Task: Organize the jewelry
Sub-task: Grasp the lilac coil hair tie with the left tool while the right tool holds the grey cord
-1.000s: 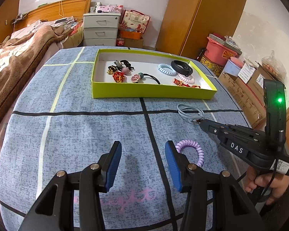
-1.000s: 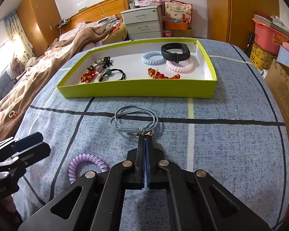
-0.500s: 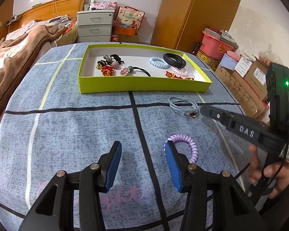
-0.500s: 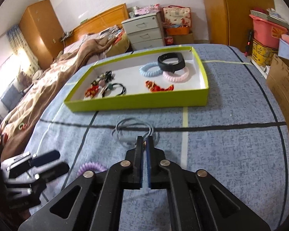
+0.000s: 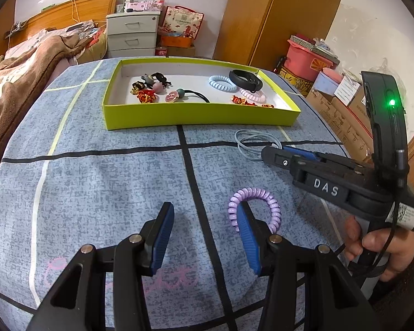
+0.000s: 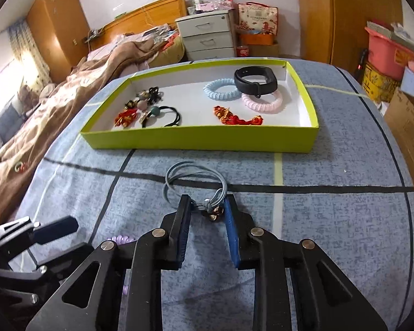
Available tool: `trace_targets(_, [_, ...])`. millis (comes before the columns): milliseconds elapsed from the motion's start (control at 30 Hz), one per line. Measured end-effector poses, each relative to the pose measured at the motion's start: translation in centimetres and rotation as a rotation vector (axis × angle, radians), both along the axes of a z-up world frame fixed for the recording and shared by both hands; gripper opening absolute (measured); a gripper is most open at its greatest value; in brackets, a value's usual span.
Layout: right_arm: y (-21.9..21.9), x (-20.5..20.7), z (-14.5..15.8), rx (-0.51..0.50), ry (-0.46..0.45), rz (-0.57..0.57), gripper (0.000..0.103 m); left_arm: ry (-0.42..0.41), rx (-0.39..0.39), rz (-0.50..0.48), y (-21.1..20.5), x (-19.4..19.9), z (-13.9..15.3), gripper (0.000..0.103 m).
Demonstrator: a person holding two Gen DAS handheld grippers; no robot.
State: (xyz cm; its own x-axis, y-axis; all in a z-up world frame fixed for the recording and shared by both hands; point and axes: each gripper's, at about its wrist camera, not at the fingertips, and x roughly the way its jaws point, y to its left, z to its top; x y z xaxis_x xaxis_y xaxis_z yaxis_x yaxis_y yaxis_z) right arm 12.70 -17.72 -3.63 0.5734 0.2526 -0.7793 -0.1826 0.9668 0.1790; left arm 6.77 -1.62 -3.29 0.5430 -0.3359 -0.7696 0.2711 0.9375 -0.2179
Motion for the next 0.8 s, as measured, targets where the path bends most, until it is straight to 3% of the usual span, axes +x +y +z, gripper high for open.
trace_targets(233, [-0.7, -0.6, 0.1, -0.007, -0.006, -0.003, 0.019, -0.002, 0.004, -0.006, -0.3, -0.1, 0.1, 0.049])
trace_targets(467, [-2.7, -1.7, 1.2, 0.048, -0.036, -0.040, 0.019, 0.006, 0.026, -0.024, -1.2, 0.2, -0.4, 0.049])
trace_targets(800, [-4.0, -3.3, 2.3, 0.068, -0.062, -0.057, 0.019, -0.037, 0.178, -0.035, -3.5, 0.1, -0.9, 0.049])
